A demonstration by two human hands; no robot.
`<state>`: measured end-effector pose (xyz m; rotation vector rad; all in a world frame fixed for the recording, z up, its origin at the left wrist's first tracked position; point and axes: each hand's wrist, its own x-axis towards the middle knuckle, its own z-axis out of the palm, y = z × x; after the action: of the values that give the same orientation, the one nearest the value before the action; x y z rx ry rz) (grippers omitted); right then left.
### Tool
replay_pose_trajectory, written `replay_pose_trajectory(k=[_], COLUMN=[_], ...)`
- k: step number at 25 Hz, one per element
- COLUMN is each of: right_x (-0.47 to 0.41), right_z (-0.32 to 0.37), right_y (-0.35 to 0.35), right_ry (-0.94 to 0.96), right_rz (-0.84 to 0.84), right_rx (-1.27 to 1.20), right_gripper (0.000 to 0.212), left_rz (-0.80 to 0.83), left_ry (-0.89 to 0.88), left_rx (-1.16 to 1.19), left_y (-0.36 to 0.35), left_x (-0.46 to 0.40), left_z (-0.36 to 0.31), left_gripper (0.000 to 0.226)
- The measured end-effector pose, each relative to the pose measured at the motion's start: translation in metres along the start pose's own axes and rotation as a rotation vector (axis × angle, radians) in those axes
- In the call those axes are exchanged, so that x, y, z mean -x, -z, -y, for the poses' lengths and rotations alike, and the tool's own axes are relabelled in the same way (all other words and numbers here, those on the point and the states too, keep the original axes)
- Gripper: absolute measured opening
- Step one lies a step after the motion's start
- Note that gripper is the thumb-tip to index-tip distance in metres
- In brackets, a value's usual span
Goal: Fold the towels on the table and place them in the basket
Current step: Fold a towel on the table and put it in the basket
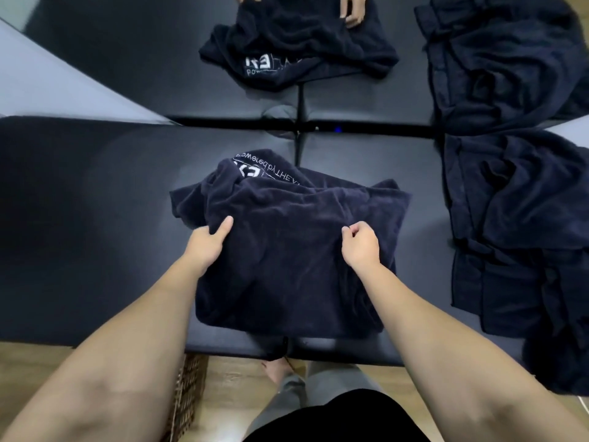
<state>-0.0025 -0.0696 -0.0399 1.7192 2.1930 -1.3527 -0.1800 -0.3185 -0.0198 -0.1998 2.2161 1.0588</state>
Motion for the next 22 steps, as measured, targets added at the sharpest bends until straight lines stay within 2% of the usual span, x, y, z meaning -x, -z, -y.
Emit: replay_pose_trajectory(k=[4, 7, 11, 15, 22], right_x=[0.006, 0.015, 0.035, 0.064, 0.128], right_z=[0.035, 0.084, 0.141, 0.187, 0.239], right_y=[0.02, 0.041, 0.082, 0.133, 0.194], right_ry=[0.005, 0.044, 0.18, 0.34, 0.593], right_rz=[-0.146, -0.196, -0.219, -0.23, -0.324], right_rx=[-0.338, -0.547, -0.709, -0.814, -0.988], right_gripper=[0.02, 0.018, 0.015, 0.021, 0.026], left_rz=[-0.206, -0.292, -0.382, -0.462, -0.616], left_ry=[-0.113, -0.198, -0.359, -0.517, -0.842], left_rx=[0.081, 0.184, 0.207, 0.197, 0.275], left_y=[0.017, 0.033, 0.058, 0.091, 0.141], left_x=[0.002, 0.014, 0.042, 0.075, 0.143], left_z=[-0.042, -0.088, -0.14, -0.188, -0.261], left_gripper=[0.064, 0.059, 0.055, 0.053, 0.042])
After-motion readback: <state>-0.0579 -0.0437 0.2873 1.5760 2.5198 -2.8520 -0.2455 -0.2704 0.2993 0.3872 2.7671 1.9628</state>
